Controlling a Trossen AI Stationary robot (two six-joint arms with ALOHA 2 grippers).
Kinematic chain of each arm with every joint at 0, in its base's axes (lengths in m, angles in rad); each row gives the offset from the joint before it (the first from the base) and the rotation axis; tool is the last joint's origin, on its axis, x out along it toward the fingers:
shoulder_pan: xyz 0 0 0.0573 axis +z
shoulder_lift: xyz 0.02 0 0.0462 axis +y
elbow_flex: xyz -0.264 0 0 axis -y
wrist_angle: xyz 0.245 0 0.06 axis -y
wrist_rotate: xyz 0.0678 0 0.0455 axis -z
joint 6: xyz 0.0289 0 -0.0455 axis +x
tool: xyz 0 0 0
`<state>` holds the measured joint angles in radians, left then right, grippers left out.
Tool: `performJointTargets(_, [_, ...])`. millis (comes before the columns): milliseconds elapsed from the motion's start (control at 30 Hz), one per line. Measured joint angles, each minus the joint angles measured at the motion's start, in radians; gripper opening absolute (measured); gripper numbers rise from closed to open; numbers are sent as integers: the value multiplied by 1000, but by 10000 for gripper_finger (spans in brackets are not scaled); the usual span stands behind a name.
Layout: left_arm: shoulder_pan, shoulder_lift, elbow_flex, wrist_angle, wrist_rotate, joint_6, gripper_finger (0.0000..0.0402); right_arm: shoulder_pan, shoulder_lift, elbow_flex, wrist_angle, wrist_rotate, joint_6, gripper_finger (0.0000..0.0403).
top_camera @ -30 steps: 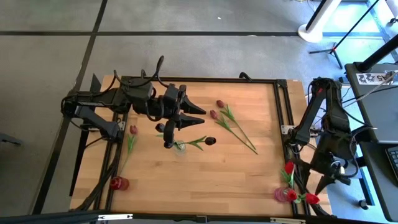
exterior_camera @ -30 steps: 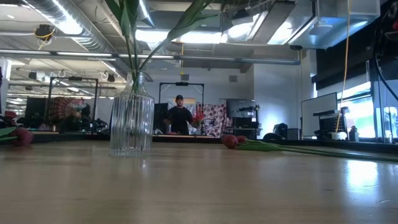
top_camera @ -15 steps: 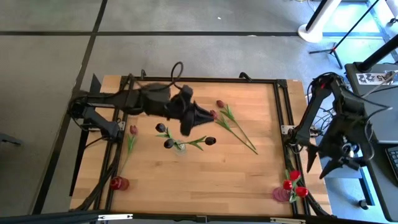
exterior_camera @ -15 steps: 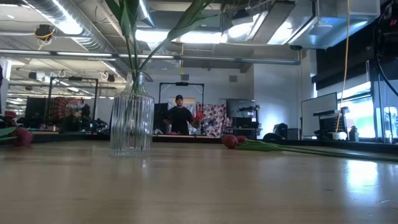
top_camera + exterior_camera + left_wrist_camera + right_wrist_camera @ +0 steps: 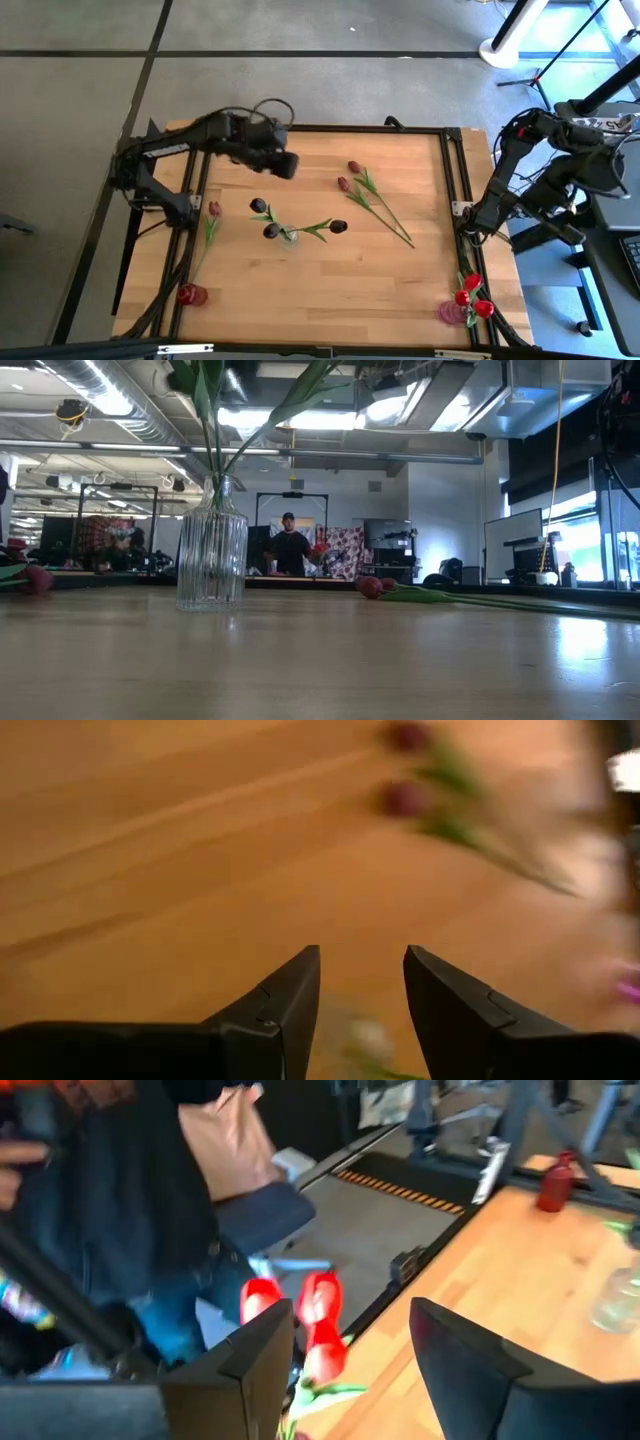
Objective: Sort flowers into vase by color
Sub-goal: Put the pink flower into the red transparent vase
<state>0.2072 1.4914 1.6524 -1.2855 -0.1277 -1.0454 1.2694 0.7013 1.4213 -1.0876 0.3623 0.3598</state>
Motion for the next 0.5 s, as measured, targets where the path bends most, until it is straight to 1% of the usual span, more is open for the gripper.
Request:
performJointTargets(100, [112, 0, 0, -168, -1, 0, 142, 0, 0, 11, 0, 48, 36, 202])
performJointTargets(200, [214, 0, 0, -273, 19, 3, 142, 0, 1, 14, 1, 96, 80, 202])
performJointTargets(400, [351, -18, -32, -282, 72, 61, 142, 0, 3, 14, 7, 189, 143, 202])
performJointTargets(500, [404, -48, -135, -284, 100, 92, 142, 0, 6, 14, 7, 222, 178, 202])
